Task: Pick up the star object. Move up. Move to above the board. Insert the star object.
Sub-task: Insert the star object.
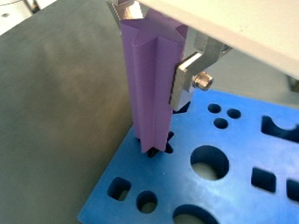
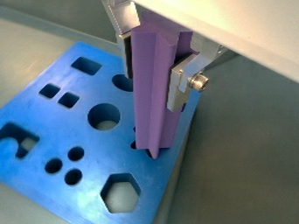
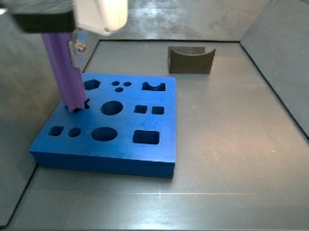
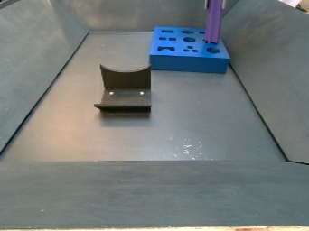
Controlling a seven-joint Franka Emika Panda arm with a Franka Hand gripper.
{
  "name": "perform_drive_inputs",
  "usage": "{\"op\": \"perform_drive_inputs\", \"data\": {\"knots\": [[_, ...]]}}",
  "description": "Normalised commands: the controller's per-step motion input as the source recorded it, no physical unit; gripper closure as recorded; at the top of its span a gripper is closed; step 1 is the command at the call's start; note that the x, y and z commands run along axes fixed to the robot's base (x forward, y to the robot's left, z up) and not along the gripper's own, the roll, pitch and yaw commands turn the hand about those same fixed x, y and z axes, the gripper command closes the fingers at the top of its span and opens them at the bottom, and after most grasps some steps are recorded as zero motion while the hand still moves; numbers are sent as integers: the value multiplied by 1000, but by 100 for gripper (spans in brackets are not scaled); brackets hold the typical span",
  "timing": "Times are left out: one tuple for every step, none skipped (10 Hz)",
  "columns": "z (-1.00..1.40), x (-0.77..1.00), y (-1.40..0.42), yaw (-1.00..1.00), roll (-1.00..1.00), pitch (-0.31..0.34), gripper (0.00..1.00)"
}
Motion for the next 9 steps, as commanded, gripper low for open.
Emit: {"op": "perform_drive_inputs", "data": {"knots": [[0,-66,191,586,-261,-1,100],[0,-9,31,0,-51,0,100],[0,0,74,0,-76,0,100],[-120,114,134,177,-359,-24,100],[-300,326,109,334,-387,0,100],[-89,220,0,43,-233,1,100],[-29,0,-43,0,-13,0,100],[-249,0,-74,0,-59,-17,100],[-377,-254,0,-14,0,-33,100]]}}
